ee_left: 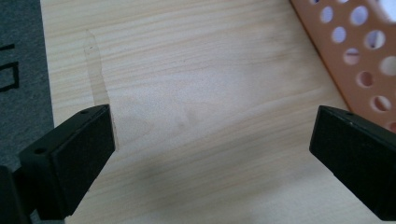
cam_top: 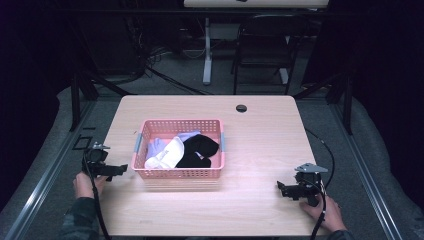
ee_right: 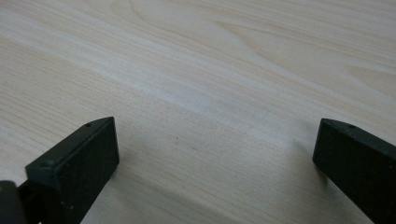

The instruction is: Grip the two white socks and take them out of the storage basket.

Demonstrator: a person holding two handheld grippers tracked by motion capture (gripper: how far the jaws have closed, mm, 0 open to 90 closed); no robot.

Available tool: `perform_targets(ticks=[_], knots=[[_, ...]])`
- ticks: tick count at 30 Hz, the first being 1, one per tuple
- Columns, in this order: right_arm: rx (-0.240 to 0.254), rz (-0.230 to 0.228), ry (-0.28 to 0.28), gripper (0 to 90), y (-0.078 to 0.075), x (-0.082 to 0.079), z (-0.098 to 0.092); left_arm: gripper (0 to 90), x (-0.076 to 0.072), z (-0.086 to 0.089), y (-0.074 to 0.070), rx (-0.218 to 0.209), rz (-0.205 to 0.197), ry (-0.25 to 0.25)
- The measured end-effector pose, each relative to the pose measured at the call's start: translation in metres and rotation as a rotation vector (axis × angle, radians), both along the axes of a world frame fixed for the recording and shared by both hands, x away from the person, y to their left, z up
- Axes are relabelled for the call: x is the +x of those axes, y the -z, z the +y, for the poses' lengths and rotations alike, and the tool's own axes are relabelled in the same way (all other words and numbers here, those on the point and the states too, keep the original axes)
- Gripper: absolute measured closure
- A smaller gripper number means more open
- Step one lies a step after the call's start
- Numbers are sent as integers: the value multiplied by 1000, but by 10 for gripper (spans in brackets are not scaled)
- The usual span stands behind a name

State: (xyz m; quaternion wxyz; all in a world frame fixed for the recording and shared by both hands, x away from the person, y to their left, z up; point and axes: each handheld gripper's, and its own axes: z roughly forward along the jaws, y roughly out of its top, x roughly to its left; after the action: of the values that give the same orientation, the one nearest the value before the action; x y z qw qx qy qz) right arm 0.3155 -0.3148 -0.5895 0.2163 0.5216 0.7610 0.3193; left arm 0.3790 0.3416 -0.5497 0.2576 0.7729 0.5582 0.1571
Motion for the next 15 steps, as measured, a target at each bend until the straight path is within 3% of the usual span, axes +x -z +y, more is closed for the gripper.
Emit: perform_targets(ticks=[7,15], knots=[[3,1,-4,0,0,0,0,0,-9,1,-28,-40,-71,6],[4,1,-5,0,0,0,0,0,-18,-11,-57,-69,-134,52]])
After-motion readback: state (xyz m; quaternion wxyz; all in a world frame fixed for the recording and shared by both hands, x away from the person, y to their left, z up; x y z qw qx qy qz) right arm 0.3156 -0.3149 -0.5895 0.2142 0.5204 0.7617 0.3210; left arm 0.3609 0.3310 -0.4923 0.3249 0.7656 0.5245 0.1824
